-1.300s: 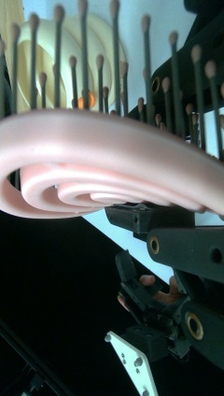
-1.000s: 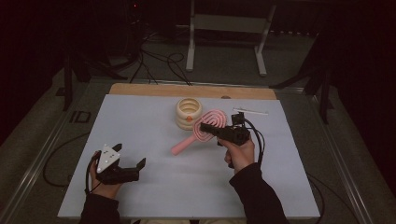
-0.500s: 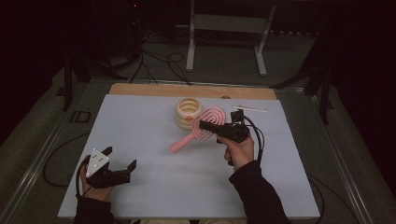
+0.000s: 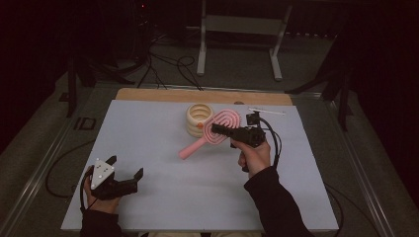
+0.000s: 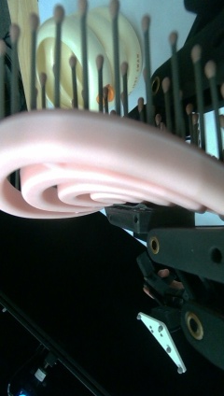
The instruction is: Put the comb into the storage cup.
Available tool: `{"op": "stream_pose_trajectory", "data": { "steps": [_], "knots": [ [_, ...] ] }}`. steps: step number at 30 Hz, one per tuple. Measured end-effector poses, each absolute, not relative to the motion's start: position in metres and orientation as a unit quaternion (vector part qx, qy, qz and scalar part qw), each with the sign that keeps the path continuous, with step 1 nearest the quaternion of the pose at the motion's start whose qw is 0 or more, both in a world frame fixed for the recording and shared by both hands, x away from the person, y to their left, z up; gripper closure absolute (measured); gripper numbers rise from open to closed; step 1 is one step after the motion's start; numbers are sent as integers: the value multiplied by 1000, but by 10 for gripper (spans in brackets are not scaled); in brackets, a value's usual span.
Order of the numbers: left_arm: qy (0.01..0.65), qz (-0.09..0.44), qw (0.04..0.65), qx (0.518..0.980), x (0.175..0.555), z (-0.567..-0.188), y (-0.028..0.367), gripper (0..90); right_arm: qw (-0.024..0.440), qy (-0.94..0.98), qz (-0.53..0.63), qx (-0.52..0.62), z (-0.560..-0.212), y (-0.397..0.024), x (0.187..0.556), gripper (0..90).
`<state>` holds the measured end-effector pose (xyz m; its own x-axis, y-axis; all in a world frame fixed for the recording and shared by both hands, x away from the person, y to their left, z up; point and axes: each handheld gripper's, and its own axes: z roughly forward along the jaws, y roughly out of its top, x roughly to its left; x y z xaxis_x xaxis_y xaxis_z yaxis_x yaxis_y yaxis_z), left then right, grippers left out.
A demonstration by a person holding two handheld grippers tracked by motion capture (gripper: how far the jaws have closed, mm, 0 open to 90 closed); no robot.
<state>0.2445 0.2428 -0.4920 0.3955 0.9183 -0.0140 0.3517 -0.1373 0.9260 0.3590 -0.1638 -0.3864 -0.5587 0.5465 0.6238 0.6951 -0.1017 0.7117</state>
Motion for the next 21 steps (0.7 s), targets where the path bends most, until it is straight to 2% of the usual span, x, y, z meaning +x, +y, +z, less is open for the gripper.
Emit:
{"op": "stream_pose_trajectory", "data": {
  "steps": [21],
  "knots": [
    [464, 314, 455, 692, 246, -493, 239, 1, 51, -673, -575, -463, -369, -164, 371, 637]
  ]
}}
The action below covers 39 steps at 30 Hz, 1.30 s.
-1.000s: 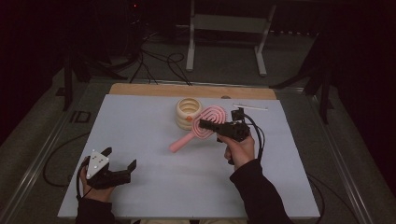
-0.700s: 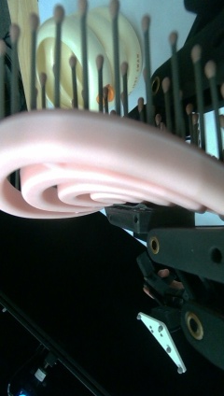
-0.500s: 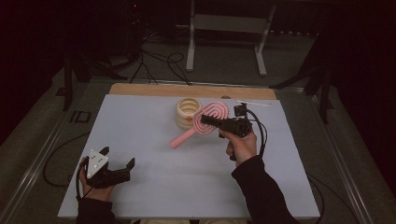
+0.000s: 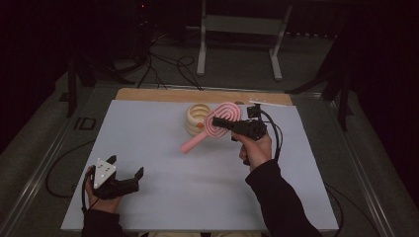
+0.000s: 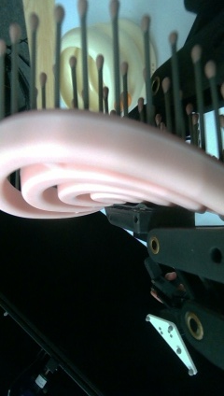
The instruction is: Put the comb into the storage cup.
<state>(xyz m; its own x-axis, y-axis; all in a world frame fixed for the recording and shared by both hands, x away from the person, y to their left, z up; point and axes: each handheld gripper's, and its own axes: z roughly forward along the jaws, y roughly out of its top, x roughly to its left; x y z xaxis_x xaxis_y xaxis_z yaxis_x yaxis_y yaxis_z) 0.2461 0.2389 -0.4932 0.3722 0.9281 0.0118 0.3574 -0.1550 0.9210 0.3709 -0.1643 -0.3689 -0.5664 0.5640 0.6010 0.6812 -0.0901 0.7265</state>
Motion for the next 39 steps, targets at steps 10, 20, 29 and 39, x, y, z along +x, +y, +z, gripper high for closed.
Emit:
{"op": "stream_pose_trajectory", "data": {
  "steps": [10, 20, 29, 39],
  "knots": [
    [464, 312, 454, 693, 246, -493, 238, 1, 46, -672, -578, -461, -359, -164, 376, 637],
    [462, 311, 455, 694, 246, -494, 237, 1, 36, -674, -573, -464, -351, -160, 385, 637],
    [461, 311, 456, 695, 246, -494, 236, 1, 28, -679, -568, -464, -345, -158, 391, 637],
    [460, 310, 456, 696, 247, -494, 235, 1, 25, -679, -563, -470, -345, -159, 398, 637]
  ]
}}
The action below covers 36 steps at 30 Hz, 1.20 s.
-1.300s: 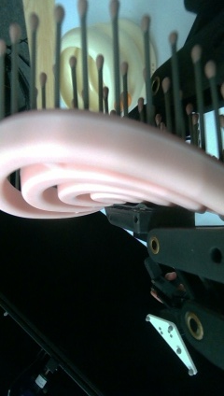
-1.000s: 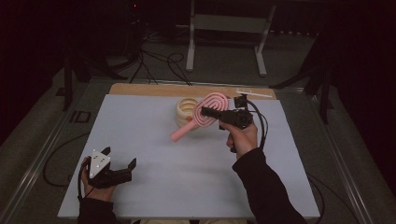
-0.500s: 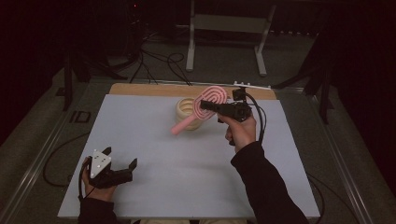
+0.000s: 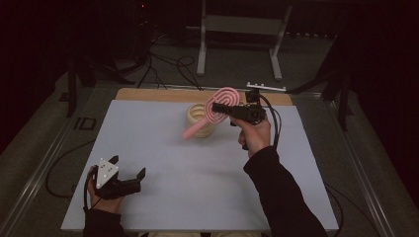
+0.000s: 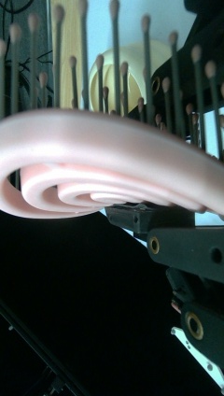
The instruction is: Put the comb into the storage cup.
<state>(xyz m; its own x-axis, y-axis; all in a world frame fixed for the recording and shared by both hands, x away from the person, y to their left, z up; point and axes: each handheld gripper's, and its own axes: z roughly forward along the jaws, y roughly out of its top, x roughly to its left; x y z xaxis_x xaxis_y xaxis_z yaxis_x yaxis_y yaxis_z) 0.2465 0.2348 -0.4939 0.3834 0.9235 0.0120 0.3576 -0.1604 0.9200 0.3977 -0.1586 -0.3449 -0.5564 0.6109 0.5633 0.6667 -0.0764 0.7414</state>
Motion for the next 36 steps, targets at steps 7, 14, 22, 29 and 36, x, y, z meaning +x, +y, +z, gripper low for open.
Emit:
{"op": "stream_pose_trajectory", "data": {
  "steps": [7, 14, 22, 29, 36],
  "knots": [
    [460, 310, 456, 696, 246, -494, 235, 1, 18, -679, -560, -474, -340, -160, 404, 637],
    [460, 309, 456, 696, 246, -494, 234, 2, 8, -683, -551, -479, -340, -161, 410, 637],
    [459, 309, 455, 697, 246, -494, 234, 1, 6, -682, -547, -485, -338, -163, 416, 637],
    [458, 310, 455, 698, 246, -494, 234, 2, 0, -684, -543, -488, -336, -162, 421, 637],
    [458, 310, 454, 699, 247, -494, 234, 1, -7, -686, -539, -489, -331, -161, 425, 637]
  ]
}}
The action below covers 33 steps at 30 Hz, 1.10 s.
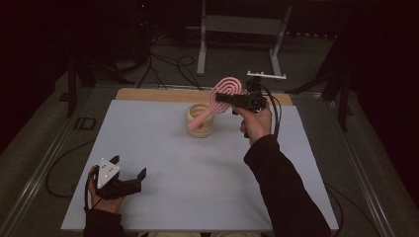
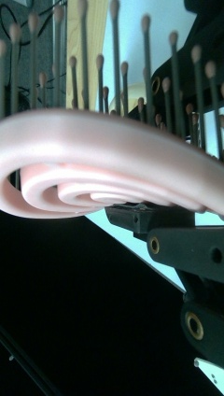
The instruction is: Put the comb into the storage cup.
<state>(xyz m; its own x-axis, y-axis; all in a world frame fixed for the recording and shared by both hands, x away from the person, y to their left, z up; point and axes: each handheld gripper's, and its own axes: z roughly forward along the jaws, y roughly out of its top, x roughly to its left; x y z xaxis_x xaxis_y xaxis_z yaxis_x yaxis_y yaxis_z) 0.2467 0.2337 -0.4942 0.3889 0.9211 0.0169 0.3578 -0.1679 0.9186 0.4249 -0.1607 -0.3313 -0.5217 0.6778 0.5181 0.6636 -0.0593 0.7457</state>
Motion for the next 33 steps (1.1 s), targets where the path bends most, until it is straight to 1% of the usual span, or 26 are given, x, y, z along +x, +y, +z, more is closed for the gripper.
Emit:
{"op": "stream_pose_trajectory", "data": {
  "steps": [18, 33],
  "knots": [
    [459, 309, 456, 697, 246, -494, 234, 2, 16, 690, 531, 491, -323, -158, 436, 637],
    [459, 308, 456, 698, 246, -494, 234, 2, 22, 686, 524, 503, -326, -163, 445, 637]
  ]
}}
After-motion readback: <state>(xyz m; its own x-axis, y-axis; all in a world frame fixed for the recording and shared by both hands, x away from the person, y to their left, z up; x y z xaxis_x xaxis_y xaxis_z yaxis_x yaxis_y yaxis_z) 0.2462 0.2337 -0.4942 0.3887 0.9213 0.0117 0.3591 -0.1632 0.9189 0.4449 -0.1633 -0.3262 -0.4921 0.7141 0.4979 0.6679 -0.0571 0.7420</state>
